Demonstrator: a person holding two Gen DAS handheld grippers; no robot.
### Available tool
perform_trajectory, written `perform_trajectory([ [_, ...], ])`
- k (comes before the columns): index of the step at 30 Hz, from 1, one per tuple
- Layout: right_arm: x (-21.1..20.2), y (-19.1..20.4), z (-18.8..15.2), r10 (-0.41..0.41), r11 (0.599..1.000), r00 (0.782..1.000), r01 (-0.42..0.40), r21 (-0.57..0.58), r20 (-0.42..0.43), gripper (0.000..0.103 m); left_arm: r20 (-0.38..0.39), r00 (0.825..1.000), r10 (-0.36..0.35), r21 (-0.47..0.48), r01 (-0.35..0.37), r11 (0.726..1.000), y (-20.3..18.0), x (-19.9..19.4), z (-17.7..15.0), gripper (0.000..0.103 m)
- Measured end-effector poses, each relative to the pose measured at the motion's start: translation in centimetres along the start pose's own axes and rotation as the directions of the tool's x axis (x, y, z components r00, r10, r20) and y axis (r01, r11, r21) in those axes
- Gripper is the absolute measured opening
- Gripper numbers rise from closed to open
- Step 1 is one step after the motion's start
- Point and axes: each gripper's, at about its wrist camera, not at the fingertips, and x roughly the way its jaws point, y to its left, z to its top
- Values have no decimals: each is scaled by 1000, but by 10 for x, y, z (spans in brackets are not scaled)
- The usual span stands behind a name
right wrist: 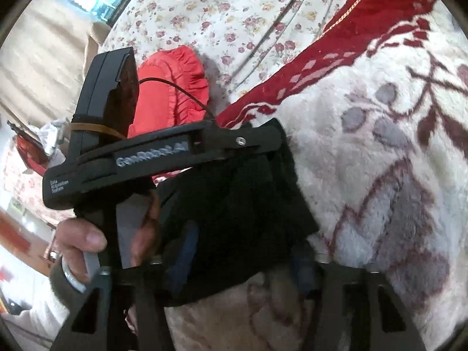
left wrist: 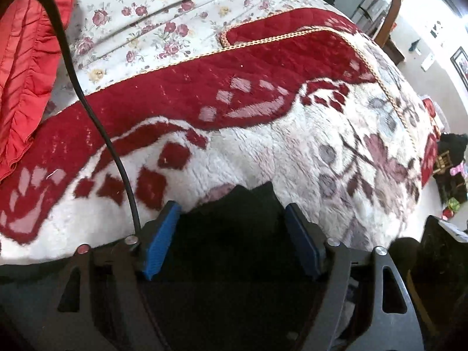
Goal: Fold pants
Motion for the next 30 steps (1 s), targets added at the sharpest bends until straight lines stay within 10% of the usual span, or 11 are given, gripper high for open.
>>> perform_trajectory([
  [9,-6,61,26,62,980,998,-59,-189,9,22,104,992,-76,-101,86,991,31,-58,-3,50],
  [18,58,176,1,154,864,975,-212,-457,-162,22,226,969,96,-359,-9,933,135,-163,-78,50],
  [22,127,187,-40,92,862,908,-279,-423,-410,46,193,972,132,-473,-25,881,170,-169,-125,50],
  [26,109,187,-37,174,849,879,-363,-384,-445,60,177,971,162,-501,-53,864,174,-176,-154,55],
  [30,72,174,-9,122,862,938,-263,-433,-325,63,178,972,155,-489,-49,871,167,-182,-170,66],
])
